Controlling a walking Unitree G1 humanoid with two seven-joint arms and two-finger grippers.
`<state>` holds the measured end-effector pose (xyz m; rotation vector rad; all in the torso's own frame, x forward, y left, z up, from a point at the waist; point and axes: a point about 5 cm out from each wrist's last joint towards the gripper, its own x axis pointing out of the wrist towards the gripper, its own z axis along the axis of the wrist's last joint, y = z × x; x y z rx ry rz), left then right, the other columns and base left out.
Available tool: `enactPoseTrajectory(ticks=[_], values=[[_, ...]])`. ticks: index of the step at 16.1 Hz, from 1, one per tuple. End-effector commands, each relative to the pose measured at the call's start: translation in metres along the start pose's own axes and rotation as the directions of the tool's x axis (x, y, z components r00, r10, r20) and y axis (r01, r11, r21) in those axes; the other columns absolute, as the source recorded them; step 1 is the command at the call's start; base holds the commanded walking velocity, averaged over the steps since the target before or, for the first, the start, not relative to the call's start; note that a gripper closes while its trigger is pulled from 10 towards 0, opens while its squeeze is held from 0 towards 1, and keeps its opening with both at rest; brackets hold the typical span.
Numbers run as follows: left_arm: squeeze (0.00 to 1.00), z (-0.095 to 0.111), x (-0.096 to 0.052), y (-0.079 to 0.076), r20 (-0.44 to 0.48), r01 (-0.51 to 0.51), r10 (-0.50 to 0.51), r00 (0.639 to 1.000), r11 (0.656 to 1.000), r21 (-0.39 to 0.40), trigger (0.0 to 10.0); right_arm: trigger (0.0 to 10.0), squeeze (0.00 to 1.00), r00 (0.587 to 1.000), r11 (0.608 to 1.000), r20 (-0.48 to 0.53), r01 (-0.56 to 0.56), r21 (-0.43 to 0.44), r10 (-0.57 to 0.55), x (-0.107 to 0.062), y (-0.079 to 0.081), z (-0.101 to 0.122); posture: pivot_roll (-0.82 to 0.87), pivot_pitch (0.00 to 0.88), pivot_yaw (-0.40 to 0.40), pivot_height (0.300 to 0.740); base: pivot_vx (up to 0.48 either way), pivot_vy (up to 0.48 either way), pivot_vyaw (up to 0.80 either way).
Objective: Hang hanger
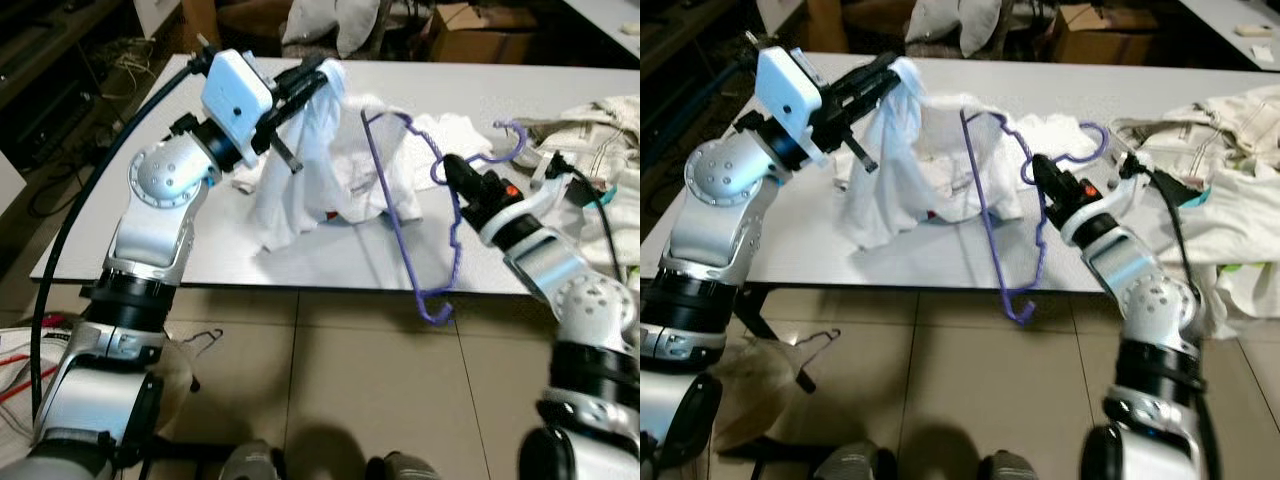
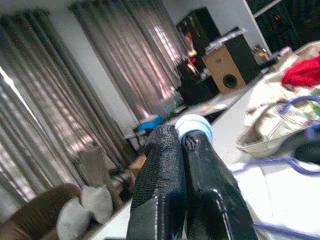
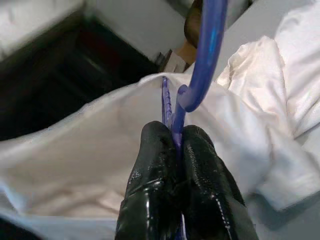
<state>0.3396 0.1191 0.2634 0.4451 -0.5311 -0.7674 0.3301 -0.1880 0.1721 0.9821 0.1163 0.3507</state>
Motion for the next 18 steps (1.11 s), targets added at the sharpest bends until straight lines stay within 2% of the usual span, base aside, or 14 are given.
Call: enactPoseTrajectory(ticks=[1, 2, 3, 4, 5, 7, 9, 11, 12, 13, 15, 18], values=[[0.00, -0.008, 0.000, -0.008, -0.046, 0.040, -0.041, 0.998, 0.999, -0.017, 0.0, 10.0, 0.00, 0.999, 0.999, 0.042, -0.010, 0.038, 0.009, 0.004, 0.004, 0.008, -0.08, 0.000, 0.009, 0.740, 0.000, 0.000, 0.00], [0.00, -0.020, 0.000, -0.023, -0.091, 0.077, -0.080, 0.993, 0.996, -0.034, 0.0, 10.0, 0.00, 0.998, 0.989, 0.055, 0.008, 0.151, -0.016, 0.015, 0.004, 0.006, -0.09, 0.000, 0.011, 0.740, 0.000, 0.000, 0.00], [0.00, -0.025, 0.001, -0.031, -0.115, 0.098, -0.103, 0.988, 0.994, -0.047, 0.0, 10.0, 0.00, 0.997, 0.979, 0.066, 0.018, 0.204, -0.032, 0.022, 0.005, 0.006, -0.09, 0.000, 0.016, 0.740, 0.000, 0.000, 0.00], [0.00, -0.026, 0.001, -0.034, -0.126, 0.111, -0.118, 0.985, 0.992, -0.058, 0.0, 10.0, 0.00, 0.996, 0.973, 0.074, 0.028, 0.229, -0.046, 0.026, 0.005, 0.006, -0.09, 0.000, 0.016, 0.740, 0.000, 0.000, 0.00], [0.00, -0.027, 0.000, -0.038, -0.137, 0.144, -0.152, 0.979, 0.987, -0.071, 0.0, 10.0, 0.00, 0.989, 0.950, 0.101, 0.069, 0.306, -0.104, 0.033, 0.001, 0.008, -0.09, 0.000, 0.016, 0.740, 0.000, 0.000, 0.00], [0.00, -0.026, -0.001, -0.037, -0.142, 0.169, -0.178, 0.974, 0.983, -0.071, 0.0, 10.0, 0.00, 0.982, 0.929, 0.120, 0.094, 0.358, -0.145, 0.037, -0.002, 0.010, -0.09, 0.000, 0.010, 0.740, 0.000, 0.000, 0.00], [0.00, -0.025, -0.003, -0.042, -0.145, 0.229, -0.242, 0.959, 0.968, -0.104, 0.0, 10.0, 0.00, 0.975, 0.912, 0.134, 0.114, 0.393, -0.179, 0.040, -0.005, 0.012, -0.08, 0.000, 0.007, 0.740, 0.000, 0.000, 0.00], [0.00, -0.024, -0.007, -0.061, -0.135, 0.341, -0.370, 0.919, 0.919, -0.198, 0.0, 10.0, 0.00, 0.966, 0.897, 0.149, 0.132, 0.423, -0.213, 0.046, -0.007, 0.012, -0.08, 0.000, 0.011, 0.740, 0.000, 0.000, 0.00], [0.00, -0.023, -0.006, -0.062, -0.122, 0.341, -0.372, 0.920, 0.915, -0.215, 0.0, 10.0, 0.00, 0.965, 0.897, 0.150, 0.133, 0.423, -0.213, 0.047, -0.007, 0.011, -0.08, 0.000, 0.011, 0.740, 0.000, 0.000, 0.00], [0.00, -0.020, -0.004, -0.070, -0.110, 0.385, -0.419, 0.901, 0.890, -0.244, 0.0, 10.0, 0.00, 0.963, 0.890, 0.158, 0.129, 0.438, -0.217, 0.051, -0.004, 0.011, -0.08, 0.000, 0.012, 0.740, 0.000, 0.000, 0.00], [0.00, -0.020, -0.003, -0.074, -0.123, 0.402, -0.441, 0.889, 0.881, -0.250, 0.0, 10.0, 0.00, 0.962, 0.886, 0.163, 0.127, 0.446, -0.220, 0.054, -0.003, 0.012, -0.08, 0.000, 0.012, 0.740, 0.000, 0.000, 0.00], [0.00, -0.014, 0.004, -0.078, -0.094, 0.394, -0.435, 0.895, 0.873, -0.286, 0.0, 10.0, 0.00, 0.957, 0.882, 0.174, 0.129, 0.454, -0.230, 0.057, -0.002, 0.012, -0.08, 0.000, 0.012, 0.740, 0.000, 0.000, 0.00]])
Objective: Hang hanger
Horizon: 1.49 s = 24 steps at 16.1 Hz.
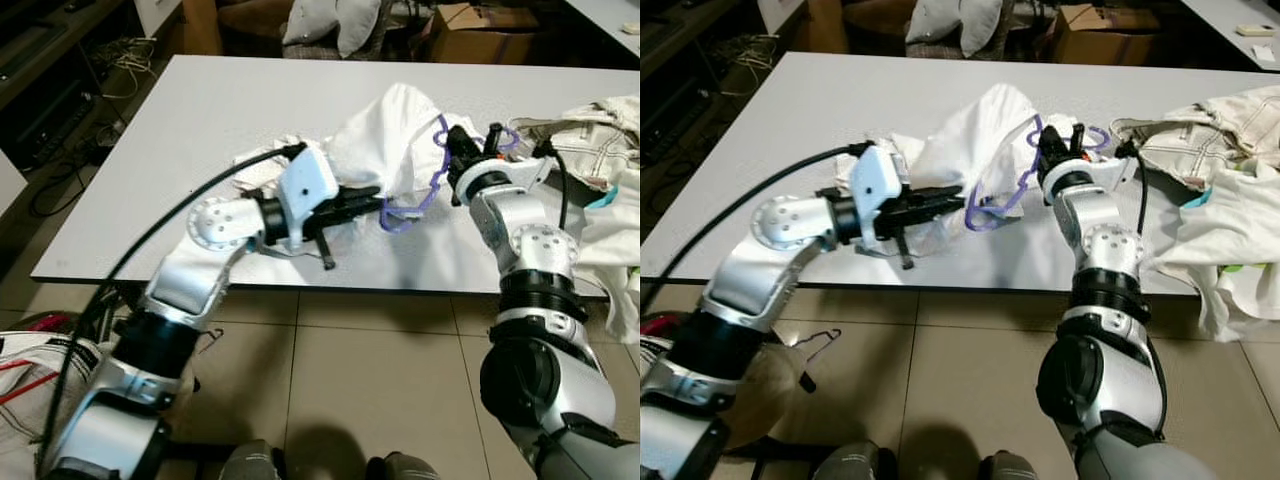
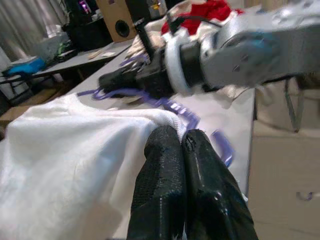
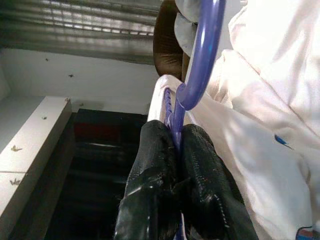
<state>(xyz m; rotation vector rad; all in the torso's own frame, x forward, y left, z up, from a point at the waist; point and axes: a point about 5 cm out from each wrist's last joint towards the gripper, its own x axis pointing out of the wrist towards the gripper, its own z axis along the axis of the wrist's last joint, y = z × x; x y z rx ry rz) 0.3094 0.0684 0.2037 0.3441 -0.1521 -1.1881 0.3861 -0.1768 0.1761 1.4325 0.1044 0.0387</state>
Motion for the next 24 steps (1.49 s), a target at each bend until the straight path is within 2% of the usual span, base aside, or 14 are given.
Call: enactPoseTrajectory(ticks=[1, 3, 5, 7, 8, 10, 12, 13, 14, 16, 18, 20, 21, 24], values=[[0.00, 0.015, 0.008, -0.006, 0.063, 0.036, -0.035, 0.997, 0.999, -0.016, 0.0, 10.0, 0.00, 1.000, 1.000, 0.031, 0.002, 0.007, -0.002, 0.003, 0.004, 0.002, -0.08, 0.000, 0.008, 0.740, 0.000, 0.000, 0.00], [0.00, 0.022, 0.012, -0.009, 0.106, 0.045, -0.039, 0.994, 0.997, -0.055, 0.0, 10.0, 0.00, 1.000, 1.000, 0.030, 0.007, 0.000, -0.007, 0.004, 0.003, -0.001, -0.08, 0.000, 0.008, 0.740, 0.000, 0.000, 0.00], [0.00, 0.035, 0.017, -0.006, 0.197, 0.019, 0.008, 0.980, 0.990, -0.137, 0.0, 10.0, 0.00, 1.000, 1.000, 0.022, 0.006, -0.008, -0.006, 0.006, 0.004, -0.006, -0.08, 0.000, 0.008, 0.740, 0.000, 0.000, 0.00], [0.00, 0.048, 0.019, -0.004, 0.268, 0.041, 0.030, 0.963, 0.966, -0.255, 0.0, 10.0, 0.00, 1.000, 1.000, 0.017, -0.004, 0.007, 0.004, 0.008, 0.006, -0.013, -0.08, 0.000, 0.006, 0.740, 0.000, 0.000, 0.00], [0.00, 0.048, 0.018, -0.002, 0.273, 0.022, 0.060, 0.960, 0.957, -0.289, 0.0, 10.0, 0.00, 1.000, 1.000, 0.008, -0.010, 0.012, 0.009, 0.009, 0.008, -0.017, -0.08, 0.000, 0.005, 0.740, 0.000, 0.000, 0.00], [0.00, 0.048, 0.017, 0.013, 0.275, -0.087, 0.200, 0.940, 0.923, -0.375, 0.0, 10.0, 0.00, 0.999, 1.000, -0.027, -0.018, -0.008, 0.018, 0.009, 0.010, -0.025, -0.08, 0.000, 0.004, 0.740, 0.000, 0.000, 0.00], [0.00, 0.043, 0.010, 0.033, 0.205, -0.257, 0.357, 0.911, 0.881, -0.397, 0.0, 10.0, 0.00, 0.997, 0.999, -0.068, -0.023, -0.027, 0.021, 0.006, 0.012, -0.034, -0.07, 0.000, 0.001, 0.740, 0.000, 0.000, 0.00], [0.00, 0.040, 0.004, 0.044, 0.172, -0.358, 0.448, 0.877, 0.849, -0.388, 0.0, 10.0, 0.00, 0.996, 0.998, -0.092, -0.027, -0.054, 0.022, 0.003, 0.013, -0.035, -0.07, 0.000, 0.001, 0.740, 0.000, 0.000, 0.00], [0.00, 0.043, -0.006, 0.057, 0.187, -0.412, 0.530, 0.827, 0.798, -0.440, 0.0, 10.0, 0.00, 0.990, 0.993, -0.137, -0.036, -0.113, 0.020, -0.001, 0.015, -0.036, -0.08, 0.000, 0.002, 0.740, 0.000, 0.000, 0.00], [0.00, 0.040, -0.012, 0.064, 0.157, -0.460, 0.569, 0.807, 0.773, -0.437, 0.0, 10.0, 0.00, 0.981, 0.984, -0.193, -0.051, -0.169, 0.018, -0.009, 0.017, -0.036, -0.08, 0.000, 0.002, 0.740, 0.000, 0.000, 0.00], [0.00, 0.014, -0.017, 0.071, -0.023, -0.586, 0.626, 0.780, 0.716, -0.379, 0.0, 10.0, 0.00, 0.975, 0.976, -0.221, -0.067, -0.208, 0.019, -0.022, 0.021, -0.030, -0.09, 0.000, 0.011, 0.740, 0.000, 0.000, 0.00], [0.00, 0.005, -0.018, 0.069, -0.082, -0.598, 0.611, 0.787, 0.723, -0.346, 0.0, 10.0, 0.00, 0.975, 0.973, -0.221, -0.072, -0.219, 0.022, -0.028, 0.022, -0.024, -0.09, 0.000, 0.014, 0.740, 0.000, 0.000, 0.00], [0.00, -0.008, -0.020, 0.065, -0.158, -0.607, 0.591, 0.791, 0.727, -0.322, 0.1, 10.0, 0.00, 0.975, 0.959, -0.221, -0.084, -0.270, 0.023, -0.032, 0.026, -0.018, -0.09, 0.000, 0.015, 0.740, 0.000, 0.000, 0.00], [0.00, -0.035, -0.027, 0.061, -0.288, -0.650, 0.584, 0.759, 0.706, -0.281, 1.0, 10.0, 0.00, 0.974, 0.935, -0.225, -0.110, -0.336, 0.034, -0.039, 0.037, -0.012, -0.09, 0.000, 0.011, 0.740, 0.000, 0.000, 0.00]])
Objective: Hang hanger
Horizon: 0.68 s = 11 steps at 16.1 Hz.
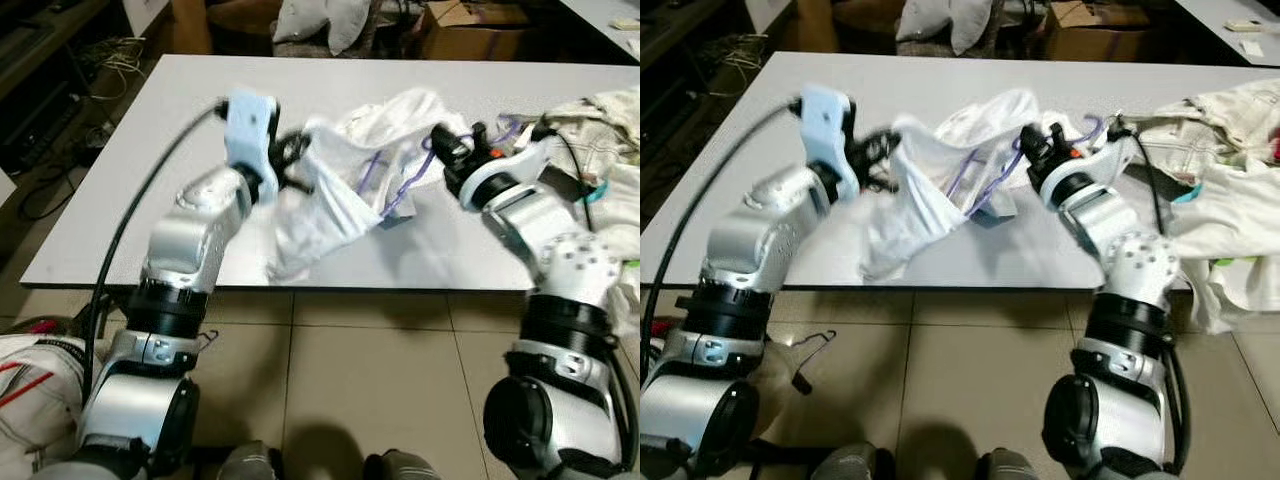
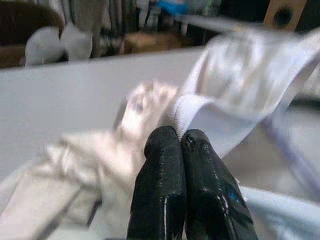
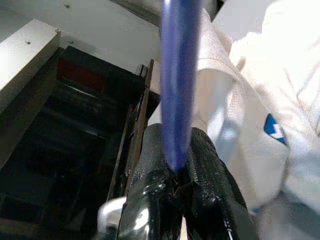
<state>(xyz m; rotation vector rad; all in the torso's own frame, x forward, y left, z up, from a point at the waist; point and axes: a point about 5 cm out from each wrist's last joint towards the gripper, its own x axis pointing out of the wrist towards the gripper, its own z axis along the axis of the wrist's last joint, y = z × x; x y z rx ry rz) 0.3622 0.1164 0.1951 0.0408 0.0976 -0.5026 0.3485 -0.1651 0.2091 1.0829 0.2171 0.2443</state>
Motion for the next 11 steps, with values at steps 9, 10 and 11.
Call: enactPoseTrajectory(ticks=[9, 10, 11], values=[[1.00, -0.014, -0.034, 0.017, -0.145, 0.166, -0.159, 0.977, 0.986, 0.032, 10.0, 10.0, 0.00, 0.994, 0.944, -0.109, -0.054, -0.327, 0.019, -0.006, 0.028, 0.010, -0.09, 0.000, -0.001, 0.740, 0.000, 0.000, 0.00], [1.00, -0.010, -0.042, 0.027, -0.129, 0.142, -0.135, 0.982, 0.989, 0.043, 10.0, 10.0, 0.00, 0.987, 0.917, -0.152, -0.100, -0.386, 0.044, -0.009, 0.032, 0.010, -0.09, 0.000, -0.001, 0.740, 0.000, 0.000, 0.00], [1.00, -0.002, -0.051, 0.034, -0.093, 0.139, -0.134, 0.987, 0.989, 0.046, 10.0, 10.0, 0.00, 0.978, 0.884, -0.190, -0.159, -0.440, 0.082, -0.014, 0.039, 0.012, -0.08, 0.000, -0.007, 0.740, 0.000, 0.000, 0.00]])
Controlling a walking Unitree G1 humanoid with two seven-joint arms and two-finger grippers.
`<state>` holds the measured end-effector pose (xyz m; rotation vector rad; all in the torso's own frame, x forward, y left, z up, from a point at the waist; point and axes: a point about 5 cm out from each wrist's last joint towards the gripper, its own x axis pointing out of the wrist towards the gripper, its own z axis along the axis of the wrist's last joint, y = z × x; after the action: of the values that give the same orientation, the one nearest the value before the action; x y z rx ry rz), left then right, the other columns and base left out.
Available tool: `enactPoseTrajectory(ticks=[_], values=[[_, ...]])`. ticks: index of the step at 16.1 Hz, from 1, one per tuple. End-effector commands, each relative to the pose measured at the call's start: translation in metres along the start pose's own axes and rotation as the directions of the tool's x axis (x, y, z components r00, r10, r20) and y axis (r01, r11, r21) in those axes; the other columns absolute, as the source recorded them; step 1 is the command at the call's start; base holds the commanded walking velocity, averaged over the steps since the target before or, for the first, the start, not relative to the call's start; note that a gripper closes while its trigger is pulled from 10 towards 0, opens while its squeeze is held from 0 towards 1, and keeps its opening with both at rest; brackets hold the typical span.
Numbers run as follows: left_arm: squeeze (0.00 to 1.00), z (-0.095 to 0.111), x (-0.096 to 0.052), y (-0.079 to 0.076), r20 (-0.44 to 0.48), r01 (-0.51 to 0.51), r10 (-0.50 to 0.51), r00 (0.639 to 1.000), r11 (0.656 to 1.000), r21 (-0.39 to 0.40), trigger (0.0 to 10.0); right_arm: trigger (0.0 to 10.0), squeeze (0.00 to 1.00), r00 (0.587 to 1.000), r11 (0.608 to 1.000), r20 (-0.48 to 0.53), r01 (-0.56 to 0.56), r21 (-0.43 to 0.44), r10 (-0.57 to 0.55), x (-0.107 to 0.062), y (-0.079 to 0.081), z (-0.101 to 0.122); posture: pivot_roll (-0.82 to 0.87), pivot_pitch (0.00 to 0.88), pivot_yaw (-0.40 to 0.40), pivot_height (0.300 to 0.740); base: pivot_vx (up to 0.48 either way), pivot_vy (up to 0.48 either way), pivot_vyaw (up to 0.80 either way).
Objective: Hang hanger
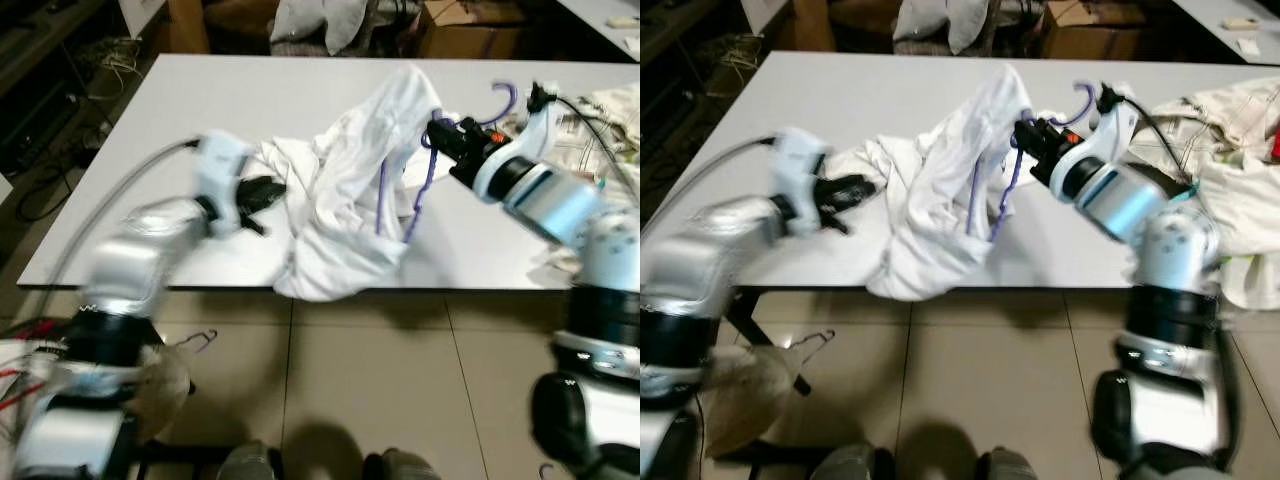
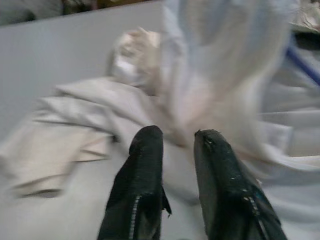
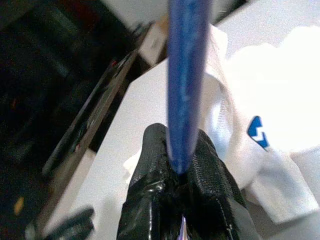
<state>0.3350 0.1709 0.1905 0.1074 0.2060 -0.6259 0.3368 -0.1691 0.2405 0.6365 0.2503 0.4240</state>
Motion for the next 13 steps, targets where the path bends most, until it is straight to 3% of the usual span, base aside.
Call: enactPoseTrajectory(ticks=[1, 4, 7, 9, 11, 13], values=[[0.00, 0.015, -0.012, 0.006, 0.088, -0.010, 0.010, 0.996, 1.000, -0.002, 10.0, 10.0, 0.00, 0.994, 0.991, -0.020, -0.105, -0.083, 0.103, -0.006, 0.017, 0.006, -0.08, 0.000, -0.007, 0.740, 0.000, 0.000, 0.00], [0.00, 0.021, -0.021, 0.011, 0.161, -0.078, 0.078, 0.984, 0.997, -0.010, 10.0, 10.0, 0.00, 0.967, 0.938, -0.117, -0.248, -0.244, 0.226, -0.026, 0.024, 0.008, -0.07, 0.000, -0.010, 0.740, 0.000, 0.000, 0.00], [0.00, 0.004, -0.024, -0.004, 0.160, -0.118, 0.120, 0.980, 0.993, -0.022, 10.0, 10.0, 0.00, 0.908, 0.841, -0.309, -0.389, -0.375, 0.282, -0.061, 0.014, -0.001, -0.08, 0.000, -0.006, 0.740, 0.000, 0.000, 0.00], [0.00, -0.010, -0.029, -0.006, 0.113, -0.150, 0.149, 0.982, 0.989, 0.006, 10.0, 10.0, 0.00, 0.890, 0.824, -0.386, -0.398, -0.404, 0.241, -0.074, 0.005, -0.007, -0.08, 0.000, -0.010, 0.740, 0.000, 0.000, 0.00], [0.00, -0.010, -0.030, -0.009, 0.127, -0.161, 0.160, 0.979, 0.987, -0.005, 10.0, 10.0, 0.00, 0.904, 0.835, -0.395, -0.340, -0.433, 0.163, -0.077, -0.009, -0.008, -0.08, 0.000, -0.016, 0.740, 0.000, 0.000, 0.00], [0.00, -0.010, -0.029, -0.013, 0.133, -0.151, 0.150, 0.980, 0.988, 0.002, 10.0, 10.0, 0.00, 0.902, 0.828, -0.400, -0.347, -0.441, 0.165, -0.080, -0.012, -0.009, -0.08, 0.000, -0.018, 0.740, 0.000, 0.000, 0.00]])
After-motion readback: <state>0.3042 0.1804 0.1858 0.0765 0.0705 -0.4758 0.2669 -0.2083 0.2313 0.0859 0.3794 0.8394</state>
